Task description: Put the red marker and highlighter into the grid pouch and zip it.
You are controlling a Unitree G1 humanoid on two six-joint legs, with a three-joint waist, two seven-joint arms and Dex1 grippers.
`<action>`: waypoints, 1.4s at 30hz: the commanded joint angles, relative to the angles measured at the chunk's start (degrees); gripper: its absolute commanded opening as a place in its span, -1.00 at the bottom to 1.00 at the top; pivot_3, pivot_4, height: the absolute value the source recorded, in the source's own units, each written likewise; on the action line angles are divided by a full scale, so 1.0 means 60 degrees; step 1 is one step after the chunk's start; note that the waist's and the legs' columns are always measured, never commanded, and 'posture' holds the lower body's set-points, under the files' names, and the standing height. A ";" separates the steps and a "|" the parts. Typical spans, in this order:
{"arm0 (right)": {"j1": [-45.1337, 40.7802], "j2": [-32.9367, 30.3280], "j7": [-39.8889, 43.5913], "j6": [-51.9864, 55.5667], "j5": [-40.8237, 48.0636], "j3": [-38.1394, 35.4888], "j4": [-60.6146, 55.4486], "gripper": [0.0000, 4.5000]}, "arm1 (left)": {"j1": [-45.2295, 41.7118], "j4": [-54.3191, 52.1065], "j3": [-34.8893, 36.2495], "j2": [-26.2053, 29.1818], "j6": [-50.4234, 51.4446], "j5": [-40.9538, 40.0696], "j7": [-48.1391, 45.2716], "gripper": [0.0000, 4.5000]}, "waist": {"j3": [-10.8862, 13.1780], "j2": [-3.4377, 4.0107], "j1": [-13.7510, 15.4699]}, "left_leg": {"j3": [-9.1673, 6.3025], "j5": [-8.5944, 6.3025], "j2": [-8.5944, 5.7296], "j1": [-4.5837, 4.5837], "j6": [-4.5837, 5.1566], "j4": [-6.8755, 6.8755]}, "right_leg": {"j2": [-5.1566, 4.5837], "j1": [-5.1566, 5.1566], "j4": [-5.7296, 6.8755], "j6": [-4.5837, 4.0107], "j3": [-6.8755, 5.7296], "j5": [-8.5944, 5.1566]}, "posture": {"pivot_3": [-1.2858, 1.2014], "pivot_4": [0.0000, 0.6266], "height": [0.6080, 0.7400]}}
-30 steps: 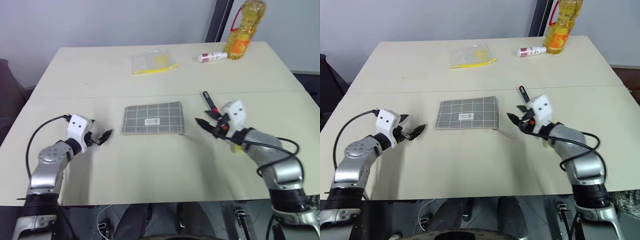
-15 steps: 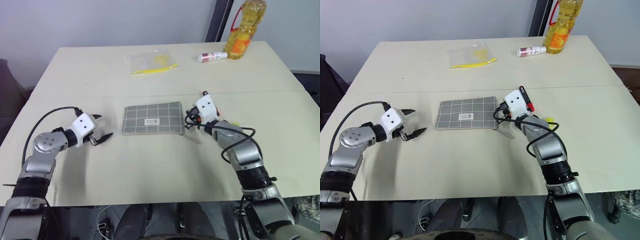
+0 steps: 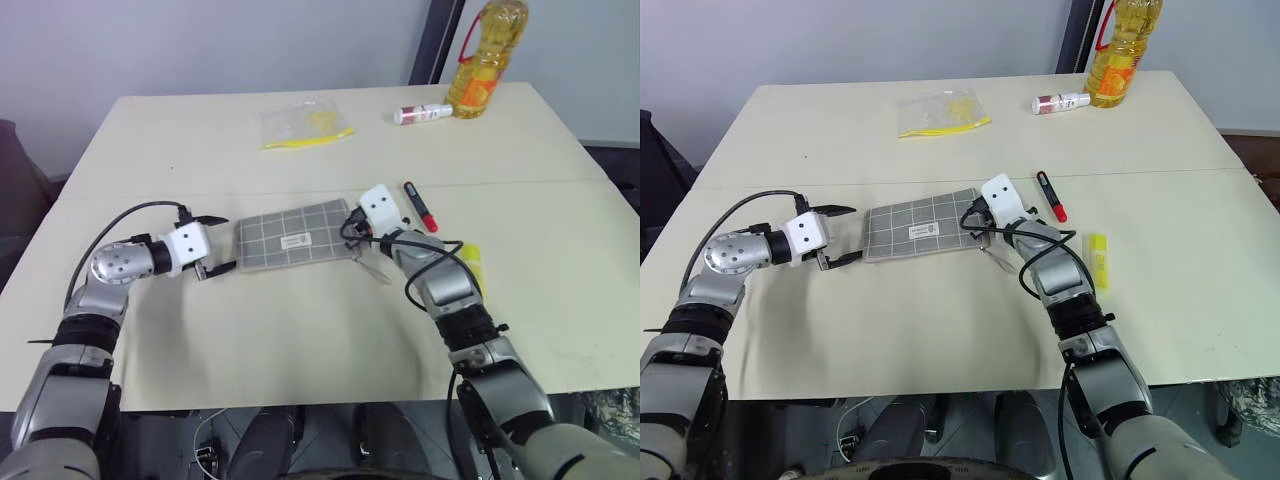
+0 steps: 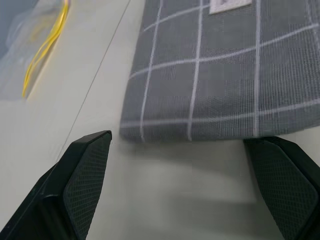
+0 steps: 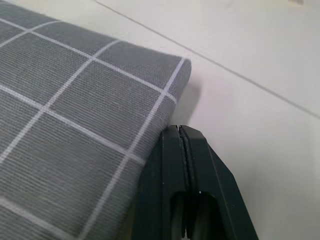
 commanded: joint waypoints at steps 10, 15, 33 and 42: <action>-0.0210 0.0205 0.0283 -0.0371 -0.0356 -0.0002 0.0212 -0.99 | 0.0587 -0.1304 -0.0103 -0.0440 0.0396 -0.0779 -0.0940 1.00 | 0.0000 0.0000 -0.0239 | -0.0002 0.0003 0.0006 -0.0001 -0.0003 -0.0004 | 0.0006 -0.0007 0.0009 0.0000 0.0003 0.0000 | 0.03 -0.52 1.00; -0.0247 0.0286 0.0263 -0.0316 -0.0386 -0.0058 0.0297 -1.00 | 0.1163 -0.2412 -0.0045 -0.0521 0.0841 -0.1275 -0.1146 0.63 | 0.0000 0.0000 -0.0247 | -0.0002 0.0004 0.0008 -0.0001 -0.0006 -0.0009 | 0.0009 -0.0012 0.0009 0.0000 0.0010 0.0000 | 0.03 -0.52 1.00; 0.1585 -0.1844 0.1133 0.0821 0.0957 -0.2278 -0.3554 0.04 | 0.2639 -0.6594 0.0669 -0.1848 0.5775 -0.2680 0.1266 -1.00 | 0.0001 0.0000 -0.0181 | -0.0003 0.0007 0.0014 -0.0005 -0.0011 -0.0008 | 0.0013 -0.0011 0.0007 -0.0004 0.0018 0.0001 | 0.03 -0.52 1.00; 0.2299 -0.1924 0.1810 0.1445 0.1624 -0.1925 -0.4919 0.70 | 0.2855 -0.7998 0.0545 -0.2517 0.6989 -0.3059 0.1914 -1.00 | 0.0001 0.0000 -0.0170 | -0.0001 0.0007 0.0021 -0.0002 -0.0011 -0.0007 | 0.0016 -0.0009 0.0005 -0.0006 0.0019 0.0000 | 0.03 -0.52 1.00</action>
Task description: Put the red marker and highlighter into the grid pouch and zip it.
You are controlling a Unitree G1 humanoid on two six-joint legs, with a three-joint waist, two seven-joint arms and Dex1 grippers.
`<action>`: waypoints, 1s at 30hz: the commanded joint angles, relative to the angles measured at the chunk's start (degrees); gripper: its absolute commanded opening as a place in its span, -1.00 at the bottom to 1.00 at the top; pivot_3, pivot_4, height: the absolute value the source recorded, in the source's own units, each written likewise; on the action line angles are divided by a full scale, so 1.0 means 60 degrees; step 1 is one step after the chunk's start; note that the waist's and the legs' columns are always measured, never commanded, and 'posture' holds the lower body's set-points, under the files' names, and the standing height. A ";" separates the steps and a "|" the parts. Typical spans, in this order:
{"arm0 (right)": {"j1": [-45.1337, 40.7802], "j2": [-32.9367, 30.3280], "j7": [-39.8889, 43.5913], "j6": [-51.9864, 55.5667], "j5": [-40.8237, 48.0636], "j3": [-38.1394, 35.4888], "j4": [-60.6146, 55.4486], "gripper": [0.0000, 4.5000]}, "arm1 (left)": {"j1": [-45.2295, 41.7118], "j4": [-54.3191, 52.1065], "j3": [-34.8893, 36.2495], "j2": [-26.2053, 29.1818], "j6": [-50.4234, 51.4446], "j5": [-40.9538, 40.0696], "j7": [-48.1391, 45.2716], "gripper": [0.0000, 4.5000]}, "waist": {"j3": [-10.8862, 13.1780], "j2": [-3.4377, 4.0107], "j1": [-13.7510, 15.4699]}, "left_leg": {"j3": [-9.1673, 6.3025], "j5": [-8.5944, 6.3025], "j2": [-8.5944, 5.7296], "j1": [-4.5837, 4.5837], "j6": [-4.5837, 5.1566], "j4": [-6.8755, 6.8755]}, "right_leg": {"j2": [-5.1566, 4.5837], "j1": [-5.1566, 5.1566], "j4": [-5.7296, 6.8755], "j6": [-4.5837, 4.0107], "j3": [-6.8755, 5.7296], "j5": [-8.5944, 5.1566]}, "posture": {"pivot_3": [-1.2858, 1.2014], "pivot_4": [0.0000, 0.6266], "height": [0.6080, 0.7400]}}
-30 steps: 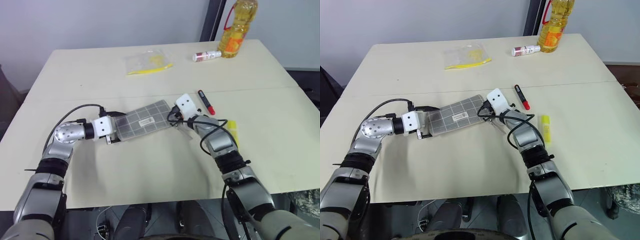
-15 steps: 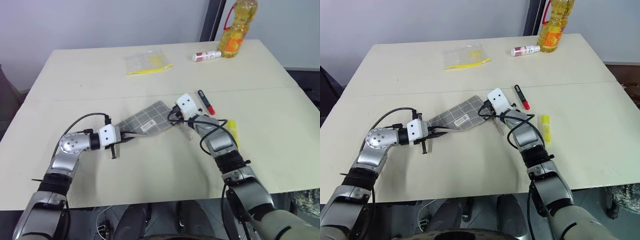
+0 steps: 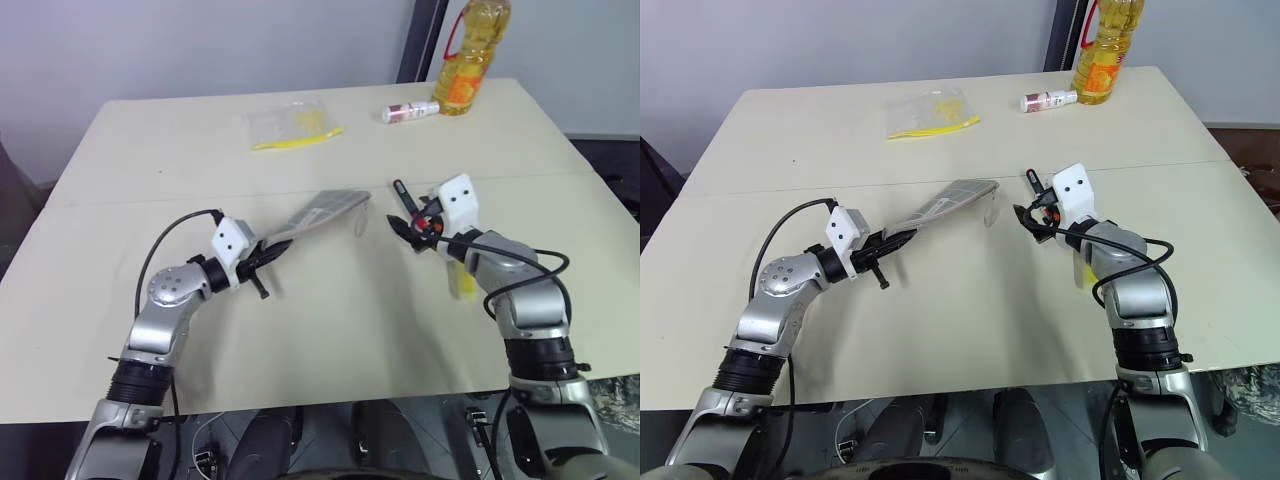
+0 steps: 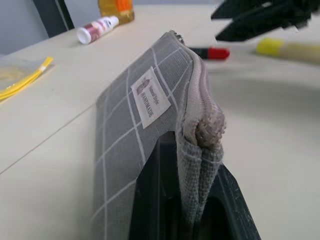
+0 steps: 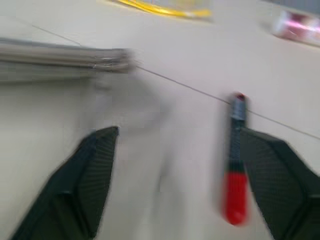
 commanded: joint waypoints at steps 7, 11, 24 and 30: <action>-0.0441 0.0832 -0.0604 0.0167 0.0036 0.0402 -0.0015 0.70 | 0.0372 -0.1296 -0.0176 -0.0215 0.0500 -0.0190 0.0179 -1.00 | 0.0000 0.0000 0.0032 | 0.0000 0.0000 -0.0002 -0.0001 -0.0001 0.0003 | -0.0002 0.0000 -0.0001 -0.0002 0.0001 -0.0001 | 0.03 -0.52 1.00; -0.0564 0.0961 -0.0742 -0.0054 0.0092 0.0355 0.0228 0.08 | 0.0569 -0.1516 -0.0172 -0.0212 0.0581 -0.0184 0.0158 -1.00 | 0.0000 0.0000 0.0034 | 0.0000 0.0000 -0.0003 -0.0001 -0.0001 0.0002 | -0.0002 0.0000 -0.0002 -0.0003 0.0001 -0.0001 | 0.03 -0.52 1.00; -0.0071 0.0644 -0.0075 0.0000 0.0197 0.0949 -0.0790 -0.97 | 0.0584 -0.1601 -0.0226 -0.0283 0.0771 -0.0076 0.0285 -1.00 | 0.0000 0.0000 0.0039 | 0.0000 0.0000 -0.0002 -0.0002 -0.0001 0.0001 | -0.0002 0.0000 -0.0004 -0.0003 0.0001 -0.0002 | 0.03 -0.52 1.00; 0.0592 -0.0147 0.1160 0.0120 0.0379 0.2028 -0.2569 -0.97 | 0.0264 -0.1051 -0.0707 -0.0677 0.0813 0.0397 0.0684 -1.00 | 0.0000 -0.0001 0.0065 | 0.0000 -0.0001 -0.0003 -0.0003 -0.0001 0.0001 | -0.0004 0.0002 -0.0011 -0.0002 0.0000 -0.0002 | 0.03 -0.52 1.00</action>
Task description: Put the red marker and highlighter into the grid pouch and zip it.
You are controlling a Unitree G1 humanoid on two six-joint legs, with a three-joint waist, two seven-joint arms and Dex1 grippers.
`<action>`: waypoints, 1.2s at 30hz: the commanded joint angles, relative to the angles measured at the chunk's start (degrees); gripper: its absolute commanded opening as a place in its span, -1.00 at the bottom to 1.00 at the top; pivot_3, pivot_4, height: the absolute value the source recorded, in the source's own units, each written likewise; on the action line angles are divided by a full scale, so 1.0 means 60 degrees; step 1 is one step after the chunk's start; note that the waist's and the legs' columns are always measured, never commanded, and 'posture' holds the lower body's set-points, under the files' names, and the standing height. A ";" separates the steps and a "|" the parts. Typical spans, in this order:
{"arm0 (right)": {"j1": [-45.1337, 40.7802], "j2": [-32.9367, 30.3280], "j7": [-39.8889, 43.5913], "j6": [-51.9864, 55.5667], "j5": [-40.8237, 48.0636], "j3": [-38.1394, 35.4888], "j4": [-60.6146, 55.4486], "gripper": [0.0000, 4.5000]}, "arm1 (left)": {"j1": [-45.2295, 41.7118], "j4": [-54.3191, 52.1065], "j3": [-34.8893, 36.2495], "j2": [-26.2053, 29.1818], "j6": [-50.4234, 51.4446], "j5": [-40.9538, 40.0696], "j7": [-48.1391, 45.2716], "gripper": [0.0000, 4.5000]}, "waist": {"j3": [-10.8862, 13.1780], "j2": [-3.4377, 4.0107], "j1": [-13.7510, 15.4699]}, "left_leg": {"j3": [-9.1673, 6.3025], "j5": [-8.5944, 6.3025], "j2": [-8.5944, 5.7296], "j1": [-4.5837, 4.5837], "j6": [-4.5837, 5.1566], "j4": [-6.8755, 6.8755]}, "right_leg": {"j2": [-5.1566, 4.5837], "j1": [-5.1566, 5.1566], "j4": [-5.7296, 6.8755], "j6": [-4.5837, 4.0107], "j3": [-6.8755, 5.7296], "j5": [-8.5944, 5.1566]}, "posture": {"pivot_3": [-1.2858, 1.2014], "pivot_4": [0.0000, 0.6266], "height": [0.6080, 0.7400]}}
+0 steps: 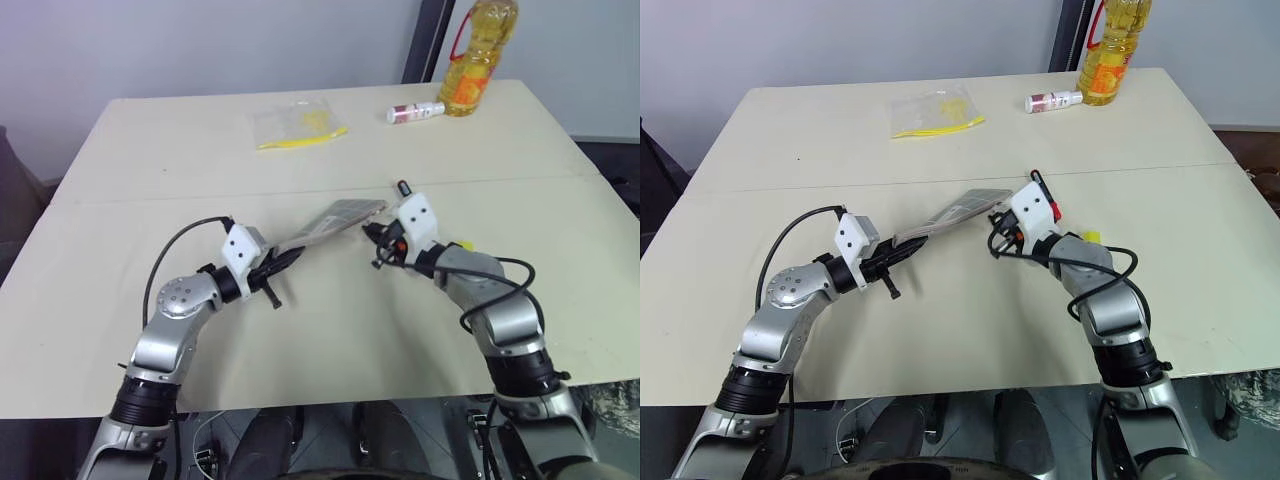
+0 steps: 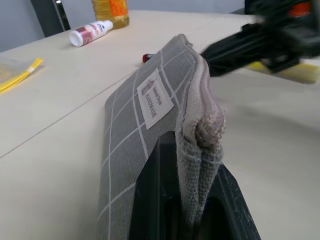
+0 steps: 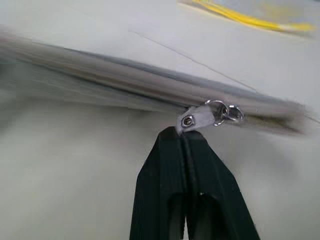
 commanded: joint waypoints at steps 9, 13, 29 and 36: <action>0.0091 -0.0559 0.0928 0.0879 0.0351 0.1450 -0.2747 -0.97 | -0.1100 0.1448 -0.1149 -0.1362 -0.0363 0.0870 0.0665 -1.00 | 0.0002 -0.0006 0.0030 | -0.0001 0.0000 0.0000 -0.0002 0.0000 0.0003 | -0.0001 0.0004 -0.0007 0.0002 -0.0003 0.0000 | 0.03 -0.52 1.00; 0.0042 -0.0719 0.1041 0.1340 0.0543 0.1436 -0.3266 -0.97 | -0.1529 0.2258 -0.1283 -0.1760 -0.0715 0.1212 0.0937 -1.00 | 0.0003 -0.0010 0.0093 | -0.0003 0.0000 -0.0001 -0.0002 0.0000 0.0011 | -0.0002 0.0011 -0.0009 0.0002 -0.0010 0.0000 | 0.03 -0.52 1.00; -0.0359 -0.1191 -0.1155 0.1258 -0.0325 -0.1632 0.0038 0.78 | -0.1247 0.1707 -0.0337 -0.1155 -0.0750 0.1033 0.1173 -1.00 | 0.0004 -0.0013 0.0163 | -0.0001 0.0000 0.0003 -0.0001 0.0000 0.0018 | 0.0000 0.0014 -0.0009 0.0002 -0.0015 0.0000 | 0.03 -0.52 1.00; -0.1581 -0.0361 -0.2072 0.0322 -0.0235 -0.2490 0.3643 0.78 | -0.0758 0.0748 -0.0038 -0.0718 -0.0249 0.0700 0.1126 -1.00 | 0.0004 -0.0011 0.0138 | 0.0000 0.0001 0.0001 0.0000 0.0001 0.0009 | 0.0001 0.0013 -0.0008 0.0001 -0.0012 0.0001 | 0.03 -0.52 1.00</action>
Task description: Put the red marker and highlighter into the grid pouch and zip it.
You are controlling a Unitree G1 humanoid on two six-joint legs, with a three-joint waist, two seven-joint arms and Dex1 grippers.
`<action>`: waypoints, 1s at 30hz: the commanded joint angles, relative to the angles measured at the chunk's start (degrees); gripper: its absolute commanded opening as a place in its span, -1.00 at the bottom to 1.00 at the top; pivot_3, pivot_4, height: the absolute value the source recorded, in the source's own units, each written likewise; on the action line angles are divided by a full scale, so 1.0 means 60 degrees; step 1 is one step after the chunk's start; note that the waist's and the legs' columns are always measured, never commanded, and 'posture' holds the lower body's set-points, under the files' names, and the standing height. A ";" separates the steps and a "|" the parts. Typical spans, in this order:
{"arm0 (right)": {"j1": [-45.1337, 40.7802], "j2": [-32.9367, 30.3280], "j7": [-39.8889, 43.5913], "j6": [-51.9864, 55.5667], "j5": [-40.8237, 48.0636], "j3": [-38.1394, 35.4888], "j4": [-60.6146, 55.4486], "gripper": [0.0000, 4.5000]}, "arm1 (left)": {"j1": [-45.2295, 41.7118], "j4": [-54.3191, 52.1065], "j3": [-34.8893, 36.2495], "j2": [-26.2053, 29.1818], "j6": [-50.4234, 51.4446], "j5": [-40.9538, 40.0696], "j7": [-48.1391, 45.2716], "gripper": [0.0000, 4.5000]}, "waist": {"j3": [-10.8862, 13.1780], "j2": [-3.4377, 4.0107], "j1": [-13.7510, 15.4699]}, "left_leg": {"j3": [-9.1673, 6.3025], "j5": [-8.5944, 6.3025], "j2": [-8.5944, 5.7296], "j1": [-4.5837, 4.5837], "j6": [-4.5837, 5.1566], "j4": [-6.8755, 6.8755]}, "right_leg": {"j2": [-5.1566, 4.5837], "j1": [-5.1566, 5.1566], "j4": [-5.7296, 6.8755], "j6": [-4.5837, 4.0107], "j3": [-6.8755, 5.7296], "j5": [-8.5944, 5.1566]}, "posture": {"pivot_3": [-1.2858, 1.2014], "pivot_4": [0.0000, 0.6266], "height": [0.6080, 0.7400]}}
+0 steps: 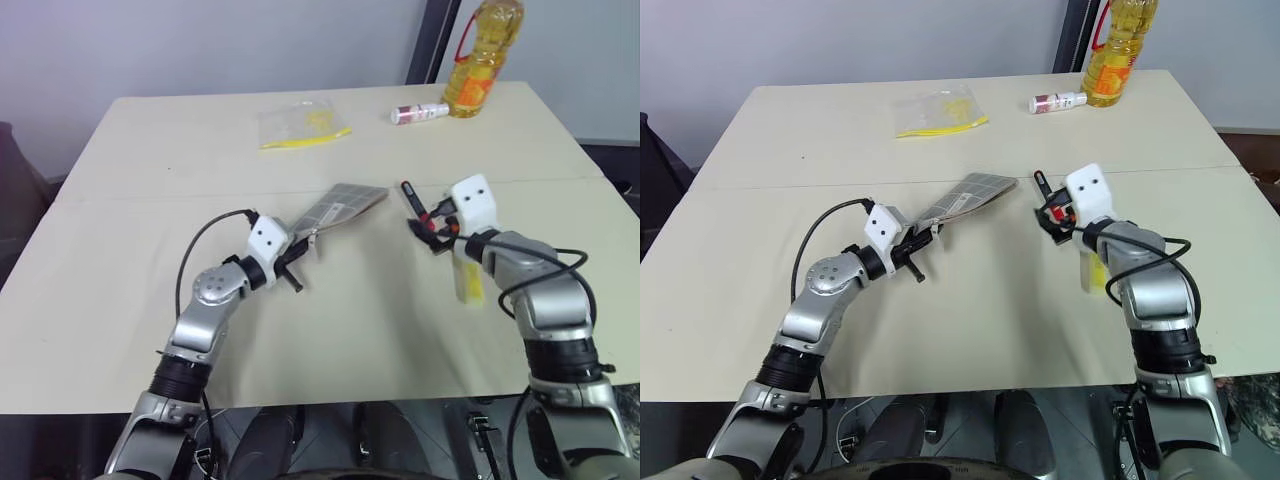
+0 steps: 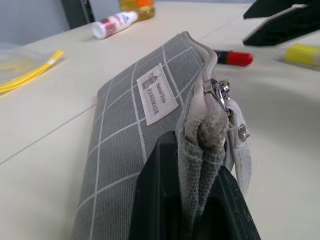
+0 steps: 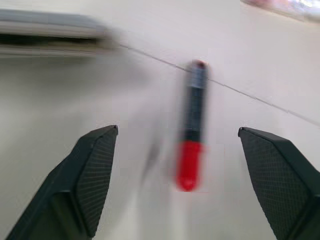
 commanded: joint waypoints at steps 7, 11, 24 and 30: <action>-0.1238 0.0715 -0.0332 -0.1354 0.0255 -0.0543 0.3087 0.42 | 0.0329 -0.1114 0.0345 0.0223 0.0459 -0.0380 0.0142 -1.00 | 0.0001 0.0002 -0.0028 | 0.0001 0.0001 -0.0002 0.0000 0.0001 0.0001 | 0.0001 0.0001 0.0001 0.0000 0.0001 0.0001 | 0.03 -0.52 1.00; -0.1172 0.0646 -0.0110 -0.1671 0.0179 -0.0355 0.3140 -0.49 | 0.0445 -0.1277 0.0409 0.0267 0.0623 -0.0415 0.0168 -1.00 | 0.0001 0.0002 -0.0030 | 0.0002 0.0001 -0.0002 0.0000 0.0001 0.0000 | 0.0001 0.0001 0.0001 0.0000 0.0002 0.0001 | 0.03 -0.52 1.00; 0.1839 -0.1802 0.1839 -0.1798 0.0425 -0.0650 -0.2246 -0.85 | -0.0406 -0.0565 0.0405 0.0068 0.0944 -0.1284 -0.0592 -1.00 | 0.0001 0.0003 0.0077 | -0.0003 -0.0002 -0.0006 -0.0006 0.0003 0.0003 | -0.0005 0.0009 -0.0008 0.0004 -0.0003 -0.0003 | 0.03 -0.52 1.00; 0.3071 -0.2352 0.2389 -0.1302 0.1245 -0.1465 -0.4167 -0.85 | -0.0827 -0.0332 0.0251 0.0101 0.1064 -0.1522 -0.1257 -1.00 | 0.0002 0.0001 -0.0019 | 0.0006 -0.0006 0.0005 -0.0002 0.0010 0.0004 | -0.0004 0.0016 -0.0028 0.0005 -0.0005 -0.0002 | 0.03 -0.52 1.00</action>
